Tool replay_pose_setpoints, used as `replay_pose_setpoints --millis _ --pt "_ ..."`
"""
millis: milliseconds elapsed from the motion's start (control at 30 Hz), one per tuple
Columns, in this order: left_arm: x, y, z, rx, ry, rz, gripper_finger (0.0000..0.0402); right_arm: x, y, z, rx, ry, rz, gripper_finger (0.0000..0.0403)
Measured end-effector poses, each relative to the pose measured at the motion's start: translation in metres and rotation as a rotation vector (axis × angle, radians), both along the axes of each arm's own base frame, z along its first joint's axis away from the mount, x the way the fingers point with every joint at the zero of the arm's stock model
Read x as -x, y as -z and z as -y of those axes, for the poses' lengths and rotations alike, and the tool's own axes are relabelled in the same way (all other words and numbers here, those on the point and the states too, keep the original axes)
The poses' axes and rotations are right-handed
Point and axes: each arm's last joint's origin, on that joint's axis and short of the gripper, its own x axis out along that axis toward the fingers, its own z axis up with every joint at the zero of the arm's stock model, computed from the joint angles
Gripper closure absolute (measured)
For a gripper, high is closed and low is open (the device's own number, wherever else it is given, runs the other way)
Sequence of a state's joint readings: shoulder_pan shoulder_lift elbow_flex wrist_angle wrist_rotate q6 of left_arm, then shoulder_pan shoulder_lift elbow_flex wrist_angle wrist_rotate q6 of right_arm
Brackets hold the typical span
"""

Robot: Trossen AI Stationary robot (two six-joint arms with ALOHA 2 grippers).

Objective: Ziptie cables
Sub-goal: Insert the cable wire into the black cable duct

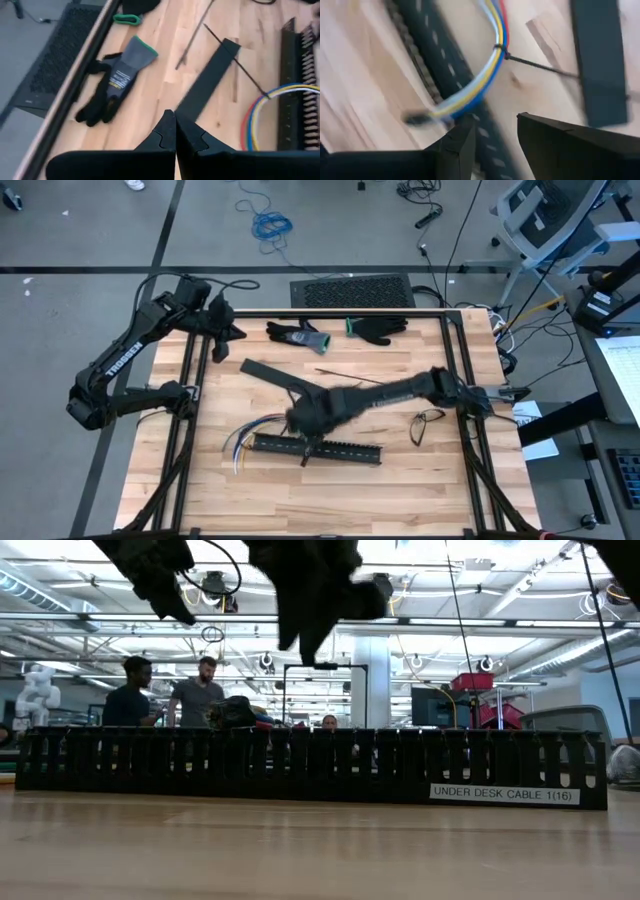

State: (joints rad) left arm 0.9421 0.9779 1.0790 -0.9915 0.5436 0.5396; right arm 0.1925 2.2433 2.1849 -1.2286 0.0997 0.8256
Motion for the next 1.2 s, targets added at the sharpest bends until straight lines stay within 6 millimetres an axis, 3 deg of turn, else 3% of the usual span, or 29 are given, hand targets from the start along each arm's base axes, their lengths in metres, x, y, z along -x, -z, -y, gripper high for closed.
replay_pose_setpoints --millis 167,333,533,700,900,1200 --pt "0.0 -0.001 -0.001 -0.012 -0.013 0.0 0.0401 -0.008 -0.001 -0.037 0.036 0.478 0.285 0.0268" --pt "0.0 0.0 -0.001 -0.004 -0.014 -0.006 0.0402 -0.016 0.015 -0.053 -0.046 0.648 0.348 0.0268" --pt "0.001 0.0 0.0 0.004 -0.015 -0.011 0.0401 -0.019 0.054 -0.073 -0.133 0.717 0.223 0.0268" --pt "0.001 0.001 0.0 0.008 -0.017 -0.018 0.0402 -0.013 0.057 -0.082 -0.143 0.732 0.185 0.0268" --pt "0.001 0.001 0.0 0.005 -0.018 -0.02 0.0402 -0.009 0.059 -0.075 -0.107 0.742 0.118 0.0268" --pt "0.001 0.001 0.0 0.005 -0.019 -0.02 0.0402 -0.019 0.065 -0.062 -0.107 0.73 0.144 0.0268"
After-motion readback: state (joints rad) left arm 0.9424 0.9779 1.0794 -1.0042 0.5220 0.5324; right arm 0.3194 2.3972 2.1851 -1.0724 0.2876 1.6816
